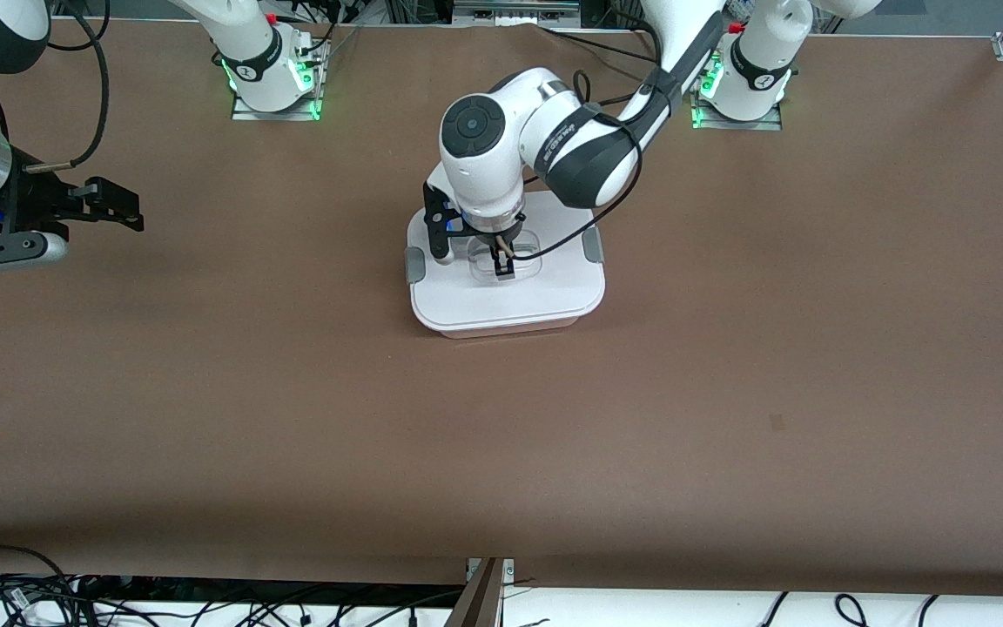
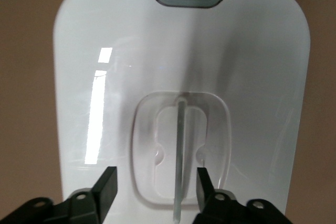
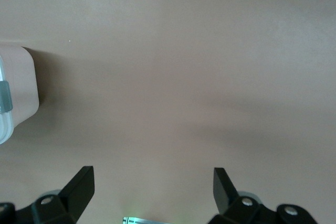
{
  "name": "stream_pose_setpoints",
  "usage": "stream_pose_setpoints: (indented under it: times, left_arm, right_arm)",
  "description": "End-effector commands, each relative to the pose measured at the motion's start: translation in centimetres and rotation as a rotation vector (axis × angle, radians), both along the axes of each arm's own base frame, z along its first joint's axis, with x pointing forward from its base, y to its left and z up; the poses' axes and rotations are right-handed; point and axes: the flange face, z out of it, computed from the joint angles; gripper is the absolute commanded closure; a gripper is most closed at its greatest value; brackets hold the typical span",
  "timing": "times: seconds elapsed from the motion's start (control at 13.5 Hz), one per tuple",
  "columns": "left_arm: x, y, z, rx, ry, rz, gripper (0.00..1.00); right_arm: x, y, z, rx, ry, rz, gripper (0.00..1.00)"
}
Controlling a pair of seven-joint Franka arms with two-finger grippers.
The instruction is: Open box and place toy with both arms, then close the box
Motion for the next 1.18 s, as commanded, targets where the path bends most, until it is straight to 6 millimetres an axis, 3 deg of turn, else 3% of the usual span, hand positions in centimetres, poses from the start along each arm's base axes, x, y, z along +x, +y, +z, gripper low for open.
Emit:
stream_pose_setpoints:
  times: [0.0, 0.07, 0.22, 0.37, 0.52, 0.67, 0.74, 0.81, 1.03, 1.11]
  left_arm:
    - [2.6, 2.8, 4.5, 0.003, -0.010, 0.066, 0.00]
    - [4.1, 4.9, 5.5, 0.005, -0.007, 0.102, 0.00]
    - [8.5, 11.2, 6.2, -0.010, 0.008, 0.211, 0.00]
    - [13.2, 18.8, 6.2, -0.058, 0.045, 0.340, 0.00]
    - [16.2, 25.4, 5.4, -0.089, 0.078, 0.453, 0.00]
    - [18.3, 31.6, 5.5, -0.091, 0.074, 0.544, 0.00]
    - [19.4, 35.9, 5.5, -0.093, 0.071, 0.607, 0.00]
    - [19.9, 38.2, 5.7, -0.086, 0.057, 0.642, 0.00]
    - [19.6, 46.2, 8.0, -0.037, 0.008, 0.764, 0.00]
    - [19.3, 48.8, 9.7, -0.047, -0.012, 0.817, 0.00]
  right_arm:
    - [-1.1, -1.3, 0.3, -0.005, -0.005, -0.026, 0.00]
    - [-1.1, -1.5, 0.3, -0.003, -0.004, -0.026, 0.00]
    - [-1.2, -1.0, 0.5, -0.006, -0.008, -0.013, 0.00]
    - [-0.8, -0.8, 0.7, -0.015, -0.023, -0.011, 0.00]
    - [-0.7, -0.5, 0.8, -0.015, -0.030, -0.020, 0.00]
    - [-0.6, -0.4, 1.5, -0.016, -0.046, -0.023, 0.00]
    - [-0.5, -0.4, 1.8, -0.016, -0.050, -0.023, 0.00]
    - [-0.4, -0.7, 1.8, -0.012, -0.052, -0.013, 0.00]
    - [0.0, -0.6, 2.5, -0.012, -0.070, -0.013, 0.00]
    - [0.0, -0.5, 2.4, -0.012, -0.070, -0.014, 0.00]
